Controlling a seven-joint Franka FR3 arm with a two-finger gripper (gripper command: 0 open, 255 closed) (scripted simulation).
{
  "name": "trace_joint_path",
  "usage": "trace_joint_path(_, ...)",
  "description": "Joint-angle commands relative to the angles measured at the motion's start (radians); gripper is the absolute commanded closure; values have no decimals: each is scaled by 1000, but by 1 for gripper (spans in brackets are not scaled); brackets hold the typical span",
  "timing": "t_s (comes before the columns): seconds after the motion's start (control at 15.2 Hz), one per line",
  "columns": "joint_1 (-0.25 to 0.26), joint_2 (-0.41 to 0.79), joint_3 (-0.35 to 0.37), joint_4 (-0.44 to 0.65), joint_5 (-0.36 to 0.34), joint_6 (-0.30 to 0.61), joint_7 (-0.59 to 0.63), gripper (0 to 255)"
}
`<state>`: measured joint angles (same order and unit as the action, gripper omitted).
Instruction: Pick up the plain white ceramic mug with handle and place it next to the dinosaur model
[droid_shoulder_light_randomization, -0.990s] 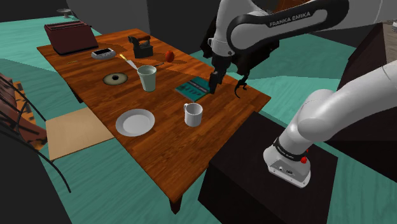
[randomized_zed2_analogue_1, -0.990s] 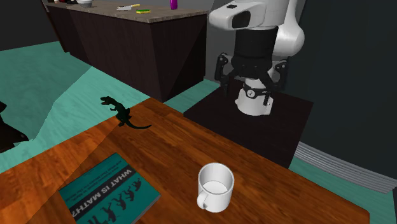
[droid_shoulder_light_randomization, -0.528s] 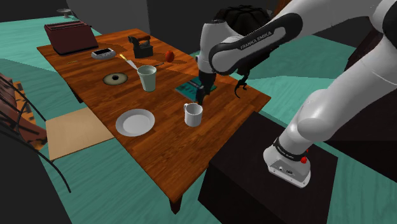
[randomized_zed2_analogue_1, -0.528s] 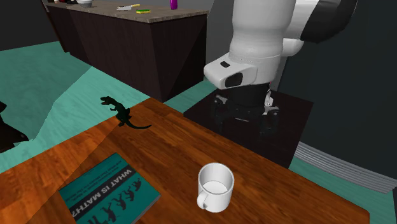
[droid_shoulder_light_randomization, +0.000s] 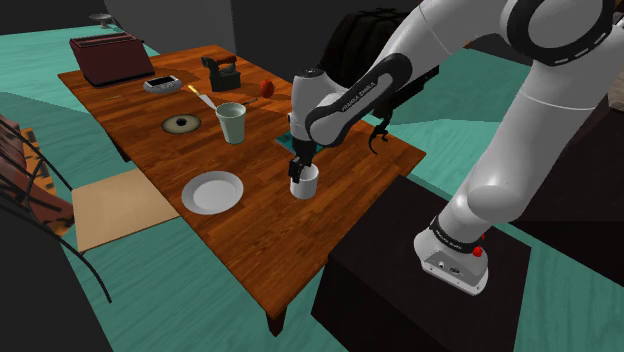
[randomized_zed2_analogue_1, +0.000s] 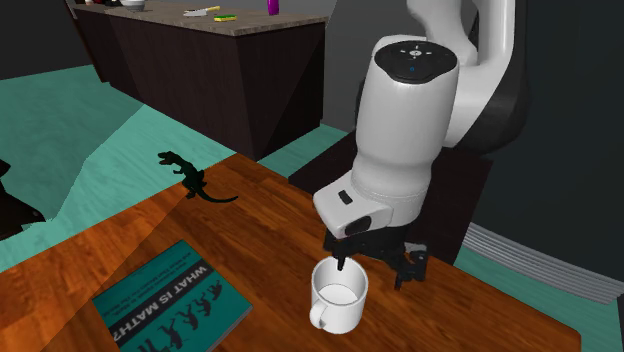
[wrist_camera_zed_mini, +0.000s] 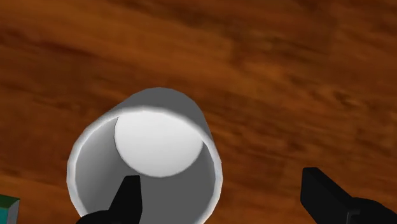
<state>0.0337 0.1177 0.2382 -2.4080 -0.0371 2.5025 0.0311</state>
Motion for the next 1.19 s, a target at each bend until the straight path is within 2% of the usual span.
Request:
trace_joint_path(0.0, 3, 43, -4, 11, -20, 31, 13, 0)
trace_joint_path(0.46, 15, 139, -22, 8, -66, 128, 46, 0)
trace_joint_path(0.99, 15, 139, -22, 8, -65, 128, 46, 0)
trace_joint_path(1.06, 15, 139, -22, 8, -65, 128, 46, 255)
trace_joint_path(1.12, 15, 139, -22, 8, -65, 128, 46, 255)
